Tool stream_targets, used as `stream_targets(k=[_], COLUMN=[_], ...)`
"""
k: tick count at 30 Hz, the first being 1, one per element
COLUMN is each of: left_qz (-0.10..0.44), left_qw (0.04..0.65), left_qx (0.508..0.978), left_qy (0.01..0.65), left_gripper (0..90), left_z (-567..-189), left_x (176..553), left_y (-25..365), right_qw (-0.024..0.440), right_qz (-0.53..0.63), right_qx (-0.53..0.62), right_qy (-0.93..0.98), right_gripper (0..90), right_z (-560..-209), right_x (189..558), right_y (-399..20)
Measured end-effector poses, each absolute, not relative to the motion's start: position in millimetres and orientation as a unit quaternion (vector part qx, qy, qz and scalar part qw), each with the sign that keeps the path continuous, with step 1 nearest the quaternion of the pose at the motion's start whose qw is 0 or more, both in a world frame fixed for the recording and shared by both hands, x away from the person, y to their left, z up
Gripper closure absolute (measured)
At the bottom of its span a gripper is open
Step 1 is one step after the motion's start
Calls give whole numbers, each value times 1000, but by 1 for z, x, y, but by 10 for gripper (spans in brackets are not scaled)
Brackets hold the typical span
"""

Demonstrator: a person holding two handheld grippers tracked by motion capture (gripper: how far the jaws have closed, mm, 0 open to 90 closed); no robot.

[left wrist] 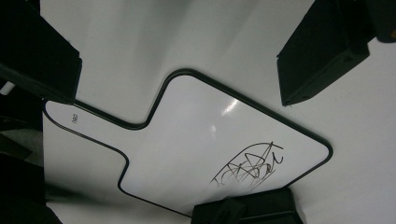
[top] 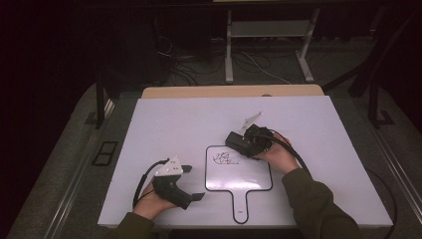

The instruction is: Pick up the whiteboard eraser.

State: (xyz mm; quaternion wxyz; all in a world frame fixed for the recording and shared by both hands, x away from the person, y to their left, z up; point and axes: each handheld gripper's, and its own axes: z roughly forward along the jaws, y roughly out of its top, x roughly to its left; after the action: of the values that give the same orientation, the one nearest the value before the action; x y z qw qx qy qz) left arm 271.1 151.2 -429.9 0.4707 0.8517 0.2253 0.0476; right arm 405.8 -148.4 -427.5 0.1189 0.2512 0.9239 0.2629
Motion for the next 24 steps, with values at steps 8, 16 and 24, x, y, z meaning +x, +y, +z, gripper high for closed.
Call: stream_targets(k=[8, 16, 24], left_qz=[47, 48, 47], left_qw=[472, 472, 472], left_qx=[851, 850, 850], left_qy=[226, 227, 228], left_gripper=[0, 0, 0], left_z=[-430, -430, -430], left_x=[271, 271, 270], left_y=[152, 153, 152], right_qw=[109, 110, 117], right_qz=[258, 256, 248], right_qx=[215, 208, 235], right_qy=[936, 938, 933], right_gripper=[385, 385, 385], right_z=[-426, -425, -425], right_x=[399, 399, 406], right_y=[-113, -106, -125])
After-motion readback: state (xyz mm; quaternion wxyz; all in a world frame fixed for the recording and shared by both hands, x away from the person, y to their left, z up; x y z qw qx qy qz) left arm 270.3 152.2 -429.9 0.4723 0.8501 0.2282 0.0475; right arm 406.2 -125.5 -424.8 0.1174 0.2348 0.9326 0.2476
